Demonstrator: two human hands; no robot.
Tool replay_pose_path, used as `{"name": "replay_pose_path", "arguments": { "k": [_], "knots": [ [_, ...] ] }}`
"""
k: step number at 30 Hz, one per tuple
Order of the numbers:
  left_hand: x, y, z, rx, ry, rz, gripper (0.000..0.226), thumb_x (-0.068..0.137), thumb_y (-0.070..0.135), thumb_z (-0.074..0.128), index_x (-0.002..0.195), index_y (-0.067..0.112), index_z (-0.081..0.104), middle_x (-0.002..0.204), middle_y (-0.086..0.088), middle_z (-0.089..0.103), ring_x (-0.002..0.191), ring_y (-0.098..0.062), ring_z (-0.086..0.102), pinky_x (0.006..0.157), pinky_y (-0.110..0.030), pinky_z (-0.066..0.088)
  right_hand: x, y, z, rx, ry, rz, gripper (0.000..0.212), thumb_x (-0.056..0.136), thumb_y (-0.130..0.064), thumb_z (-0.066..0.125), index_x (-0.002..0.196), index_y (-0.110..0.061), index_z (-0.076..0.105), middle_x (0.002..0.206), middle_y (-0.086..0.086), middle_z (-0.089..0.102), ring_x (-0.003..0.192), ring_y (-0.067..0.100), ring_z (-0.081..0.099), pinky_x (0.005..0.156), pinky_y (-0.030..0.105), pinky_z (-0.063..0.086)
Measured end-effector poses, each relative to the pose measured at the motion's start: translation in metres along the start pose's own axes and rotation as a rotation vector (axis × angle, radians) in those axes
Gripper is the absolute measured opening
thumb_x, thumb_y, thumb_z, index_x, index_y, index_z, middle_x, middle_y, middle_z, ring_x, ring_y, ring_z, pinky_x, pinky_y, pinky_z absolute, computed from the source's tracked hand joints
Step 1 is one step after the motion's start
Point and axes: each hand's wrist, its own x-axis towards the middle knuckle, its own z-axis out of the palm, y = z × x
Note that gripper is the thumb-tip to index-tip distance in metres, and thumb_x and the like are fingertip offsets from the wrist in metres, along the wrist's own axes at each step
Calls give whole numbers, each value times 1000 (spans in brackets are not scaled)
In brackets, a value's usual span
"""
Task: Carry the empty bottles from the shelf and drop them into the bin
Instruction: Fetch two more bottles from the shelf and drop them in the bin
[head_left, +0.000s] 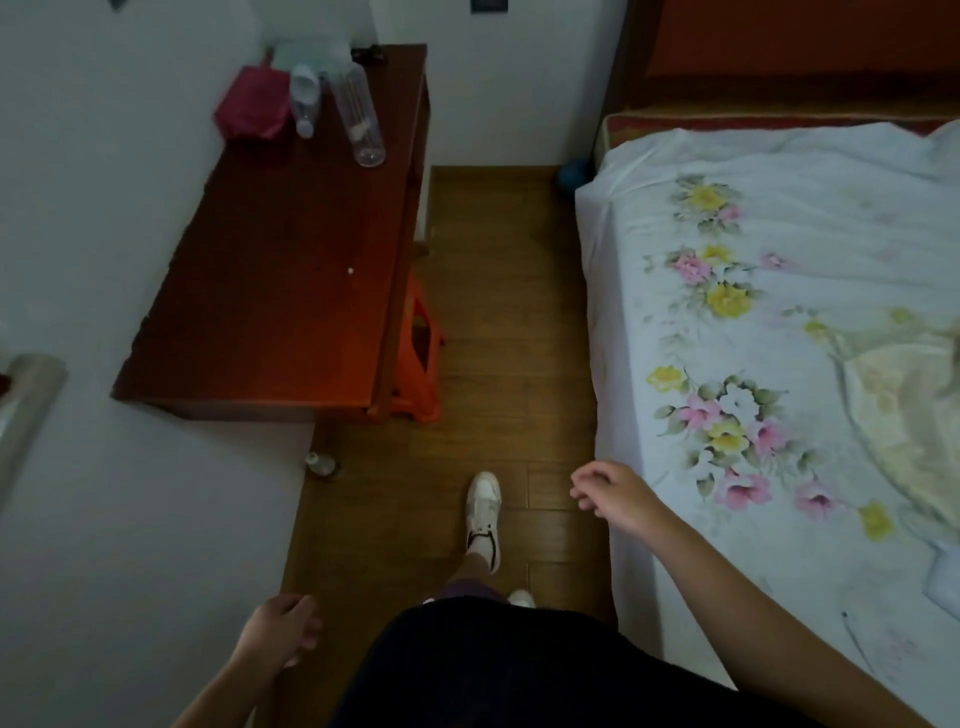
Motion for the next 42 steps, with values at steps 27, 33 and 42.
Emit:
{"name": "replay_pose_path", "arguments": {
  "k": [27,33,42],
  "knots": [
    [57,525,109,264,-243,383,19,98,22,53,97,10,68,93,-7,74,73,-21,68,63,-28,47,191,-5,-252,182,213,302,17,95,-12,56,91,-2,69,86,14,74,64,19,64,58,27,46],
    [69,521,98,180,-132,202,22,96,20,57,88,4,70,82,-20,75,63,-24,67,57,-28,48,284,-107,-318,50,79,108,20,95,-21,56,95,-7,70,91,9,75,73,18,69,65,29,51],
    [76,544,91,-33,21,62,23,92,19,61,77,8,74,74,-14,76,67,-32,74,61,-32,54,376,-235,-364,-49,-12,-101,19,92,-20,56,75,-18,65,83,8,70,75,21,66,62,27,47]
  ]
}}
